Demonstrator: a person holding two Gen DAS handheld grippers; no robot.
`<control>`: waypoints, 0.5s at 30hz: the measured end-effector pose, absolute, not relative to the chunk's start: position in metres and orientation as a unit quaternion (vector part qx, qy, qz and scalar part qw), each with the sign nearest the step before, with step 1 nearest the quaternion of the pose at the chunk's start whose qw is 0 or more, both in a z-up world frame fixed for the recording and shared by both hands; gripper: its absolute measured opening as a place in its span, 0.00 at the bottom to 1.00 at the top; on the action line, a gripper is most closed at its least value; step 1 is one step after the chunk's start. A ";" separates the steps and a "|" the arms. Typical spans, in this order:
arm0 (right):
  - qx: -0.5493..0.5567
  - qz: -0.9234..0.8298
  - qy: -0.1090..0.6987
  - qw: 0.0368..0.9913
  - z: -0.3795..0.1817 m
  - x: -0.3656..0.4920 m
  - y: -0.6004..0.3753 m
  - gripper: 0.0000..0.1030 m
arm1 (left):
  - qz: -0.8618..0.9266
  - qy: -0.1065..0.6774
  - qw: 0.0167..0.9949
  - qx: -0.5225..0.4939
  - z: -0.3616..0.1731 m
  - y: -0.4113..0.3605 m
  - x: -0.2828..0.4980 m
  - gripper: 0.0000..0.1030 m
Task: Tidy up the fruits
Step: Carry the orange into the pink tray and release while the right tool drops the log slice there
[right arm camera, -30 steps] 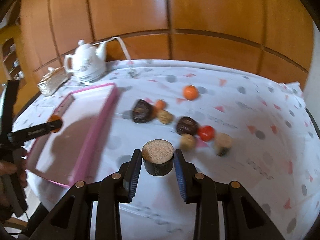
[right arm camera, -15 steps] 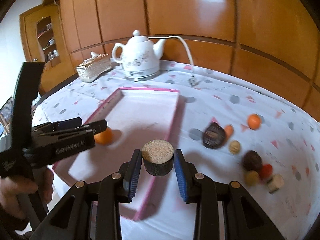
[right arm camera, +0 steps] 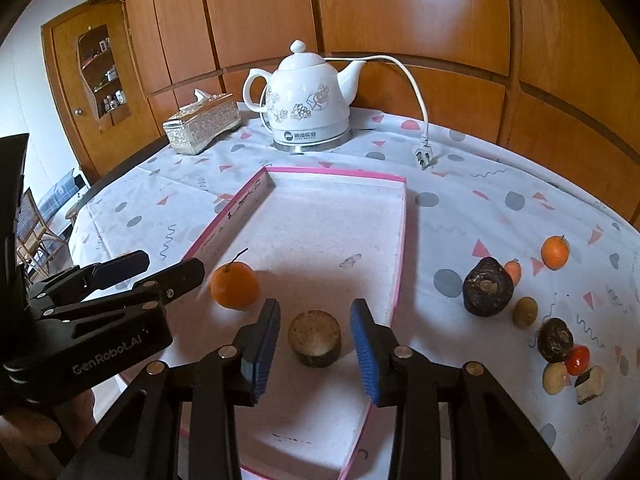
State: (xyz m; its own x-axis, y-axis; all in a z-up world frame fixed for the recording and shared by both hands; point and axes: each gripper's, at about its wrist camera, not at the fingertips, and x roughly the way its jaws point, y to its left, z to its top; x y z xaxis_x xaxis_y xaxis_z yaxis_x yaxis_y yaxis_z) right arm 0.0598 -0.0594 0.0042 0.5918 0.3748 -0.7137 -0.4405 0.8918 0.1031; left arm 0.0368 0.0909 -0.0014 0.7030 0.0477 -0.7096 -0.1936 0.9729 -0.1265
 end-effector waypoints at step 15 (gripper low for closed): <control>0.009 0.163 0.375 0.912 0.017 0.047 -0.115 0.36 | 0.027 0.371 0.926 -0.068 0.009 0.060 0.033 0.67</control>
